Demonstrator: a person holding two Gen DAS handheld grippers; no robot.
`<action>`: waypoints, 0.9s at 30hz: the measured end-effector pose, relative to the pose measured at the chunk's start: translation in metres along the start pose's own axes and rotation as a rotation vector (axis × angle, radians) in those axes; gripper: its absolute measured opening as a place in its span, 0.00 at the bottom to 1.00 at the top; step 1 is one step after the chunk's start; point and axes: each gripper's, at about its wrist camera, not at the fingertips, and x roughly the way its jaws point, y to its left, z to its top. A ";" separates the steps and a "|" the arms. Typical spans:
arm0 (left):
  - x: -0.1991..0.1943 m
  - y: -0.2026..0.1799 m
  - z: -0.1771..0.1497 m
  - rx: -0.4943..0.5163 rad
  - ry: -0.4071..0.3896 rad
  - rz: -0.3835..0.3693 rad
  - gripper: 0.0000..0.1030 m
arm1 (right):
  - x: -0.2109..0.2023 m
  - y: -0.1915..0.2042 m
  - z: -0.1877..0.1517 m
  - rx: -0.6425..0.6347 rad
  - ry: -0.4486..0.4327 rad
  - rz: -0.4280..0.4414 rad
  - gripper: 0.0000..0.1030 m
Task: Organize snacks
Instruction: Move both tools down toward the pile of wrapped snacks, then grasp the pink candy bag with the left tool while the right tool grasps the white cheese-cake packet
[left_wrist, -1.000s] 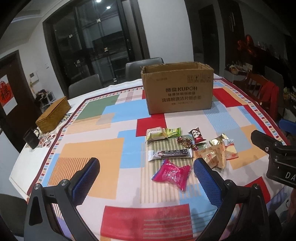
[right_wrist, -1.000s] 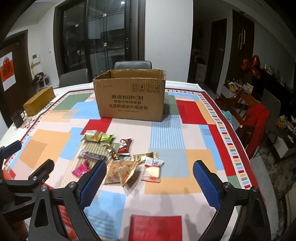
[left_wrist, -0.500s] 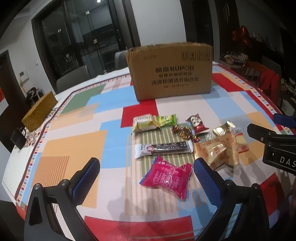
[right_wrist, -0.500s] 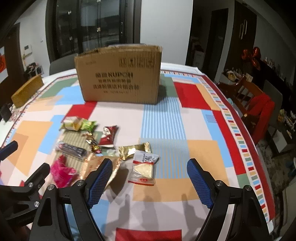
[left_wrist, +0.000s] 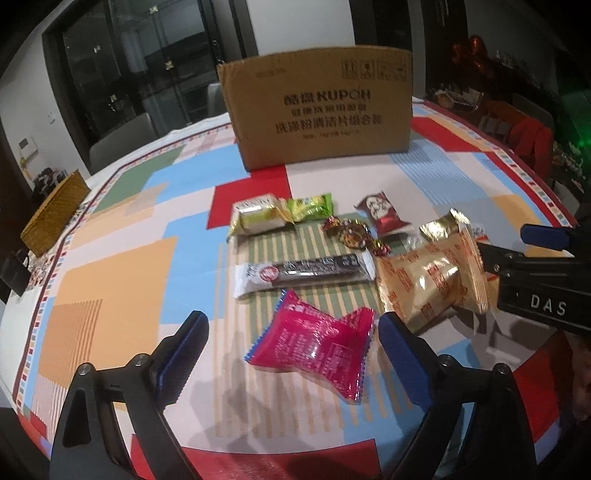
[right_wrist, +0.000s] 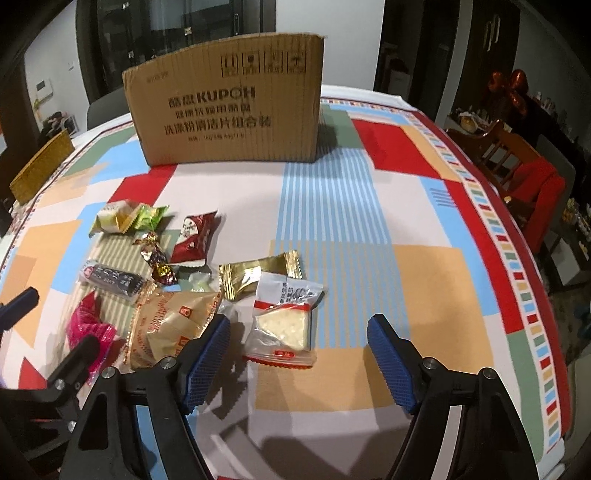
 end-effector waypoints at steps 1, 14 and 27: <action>0.002 -0.001 -0.001 0.002 0.007 -0.004 0.89 | 0.002 0.001 0.000 0.000 0.006 0.002 0.73; 0.018 -0.001 -0.007 0.003 0.052 -0.039 0.66 | 0.022 0.006 0.001 -0.013 0.044 0.012 0.60; 0.017 0.007 -0.007 -0.015 0.050 -0.046 0.54 | 0.018 0.012 -0.001 -0.030 0.017 0.040 0.34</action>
